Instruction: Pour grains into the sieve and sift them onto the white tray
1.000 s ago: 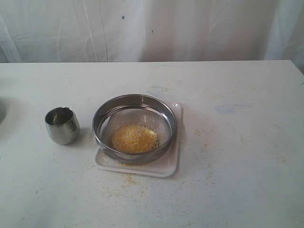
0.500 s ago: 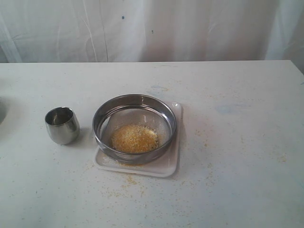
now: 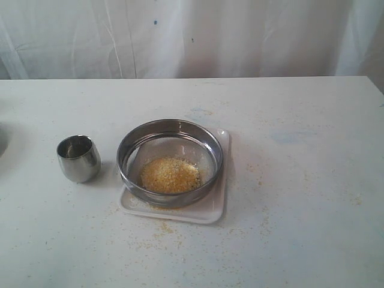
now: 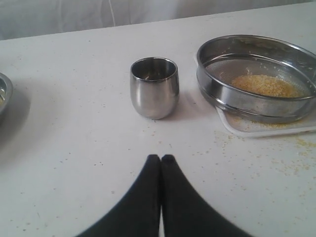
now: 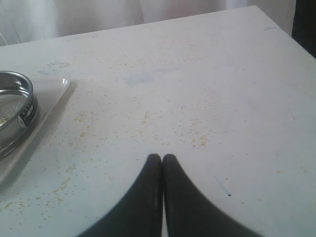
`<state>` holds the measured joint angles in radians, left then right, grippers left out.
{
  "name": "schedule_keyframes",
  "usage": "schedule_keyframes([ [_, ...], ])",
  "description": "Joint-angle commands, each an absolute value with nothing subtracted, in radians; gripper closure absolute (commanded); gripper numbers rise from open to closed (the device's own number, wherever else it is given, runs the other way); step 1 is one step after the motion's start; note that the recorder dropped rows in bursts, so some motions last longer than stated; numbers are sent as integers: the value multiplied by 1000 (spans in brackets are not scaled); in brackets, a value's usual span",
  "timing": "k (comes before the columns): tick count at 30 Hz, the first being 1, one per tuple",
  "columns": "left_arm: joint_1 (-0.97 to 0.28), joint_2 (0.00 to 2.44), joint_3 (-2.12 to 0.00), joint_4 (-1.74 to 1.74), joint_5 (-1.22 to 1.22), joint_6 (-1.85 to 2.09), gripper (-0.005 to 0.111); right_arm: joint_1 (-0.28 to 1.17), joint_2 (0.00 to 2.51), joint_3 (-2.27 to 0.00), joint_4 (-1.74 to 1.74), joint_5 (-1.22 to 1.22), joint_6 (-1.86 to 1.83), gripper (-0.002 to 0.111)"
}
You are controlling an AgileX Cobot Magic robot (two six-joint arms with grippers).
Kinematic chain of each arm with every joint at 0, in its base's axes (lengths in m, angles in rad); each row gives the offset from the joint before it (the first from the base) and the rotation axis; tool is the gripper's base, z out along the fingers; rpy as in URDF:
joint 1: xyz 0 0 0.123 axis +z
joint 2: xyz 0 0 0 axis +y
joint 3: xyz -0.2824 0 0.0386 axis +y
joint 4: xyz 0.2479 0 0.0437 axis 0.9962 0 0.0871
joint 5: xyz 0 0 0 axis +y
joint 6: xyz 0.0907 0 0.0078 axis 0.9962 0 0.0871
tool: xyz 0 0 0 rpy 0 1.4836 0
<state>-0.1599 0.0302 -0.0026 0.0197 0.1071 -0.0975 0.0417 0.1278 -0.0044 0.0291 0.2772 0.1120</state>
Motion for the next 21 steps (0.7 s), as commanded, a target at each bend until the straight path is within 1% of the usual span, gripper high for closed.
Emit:
schedule_keyframes([
  [1, -164, 23, 0, -62, 98, 23, 107, 39, 131, 0, 34, 275, 110, 108],
  [21, -164, 23, 0, -67, 98, 30, 107, 39, 131, 0, 34, 275, 110, 108],
])
